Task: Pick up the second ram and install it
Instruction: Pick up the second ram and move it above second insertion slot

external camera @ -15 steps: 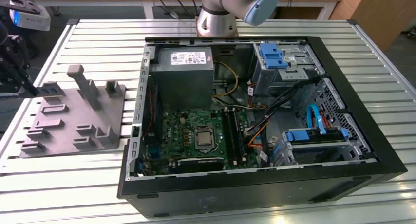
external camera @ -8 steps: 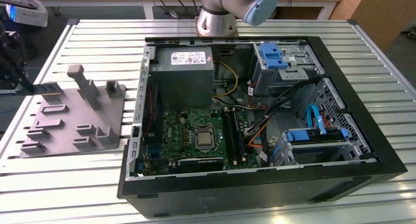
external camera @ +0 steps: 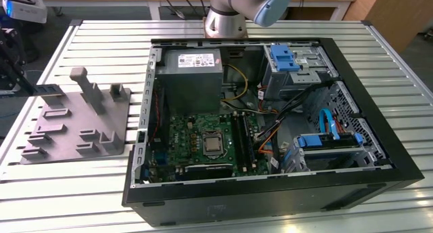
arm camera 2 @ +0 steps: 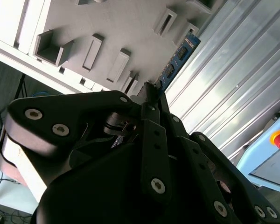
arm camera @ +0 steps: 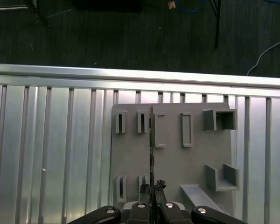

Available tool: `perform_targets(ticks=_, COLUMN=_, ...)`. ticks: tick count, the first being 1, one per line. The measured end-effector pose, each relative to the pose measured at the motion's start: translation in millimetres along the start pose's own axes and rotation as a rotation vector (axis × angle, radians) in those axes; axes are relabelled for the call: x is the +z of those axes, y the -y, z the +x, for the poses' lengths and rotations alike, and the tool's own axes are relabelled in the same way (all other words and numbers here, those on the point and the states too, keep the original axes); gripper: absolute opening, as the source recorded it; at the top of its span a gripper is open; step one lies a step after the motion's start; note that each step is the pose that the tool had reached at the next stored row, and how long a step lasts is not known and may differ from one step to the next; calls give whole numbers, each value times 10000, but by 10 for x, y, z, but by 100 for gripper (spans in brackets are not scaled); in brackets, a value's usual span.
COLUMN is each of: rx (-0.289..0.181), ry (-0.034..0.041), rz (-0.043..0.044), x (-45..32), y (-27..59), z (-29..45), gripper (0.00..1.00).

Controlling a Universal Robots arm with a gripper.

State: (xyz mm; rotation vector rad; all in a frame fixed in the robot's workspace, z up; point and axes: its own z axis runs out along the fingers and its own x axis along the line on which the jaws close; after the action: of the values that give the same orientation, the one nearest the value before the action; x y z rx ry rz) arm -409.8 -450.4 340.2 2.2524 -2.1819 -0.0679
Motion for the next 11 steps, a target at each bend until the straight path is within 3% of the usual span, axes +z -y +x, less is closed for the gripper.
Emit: perform_targets(ticks=11, rx=0, ry=0, rz=0, x=-87, y=-3, z=-2, gripper=14)
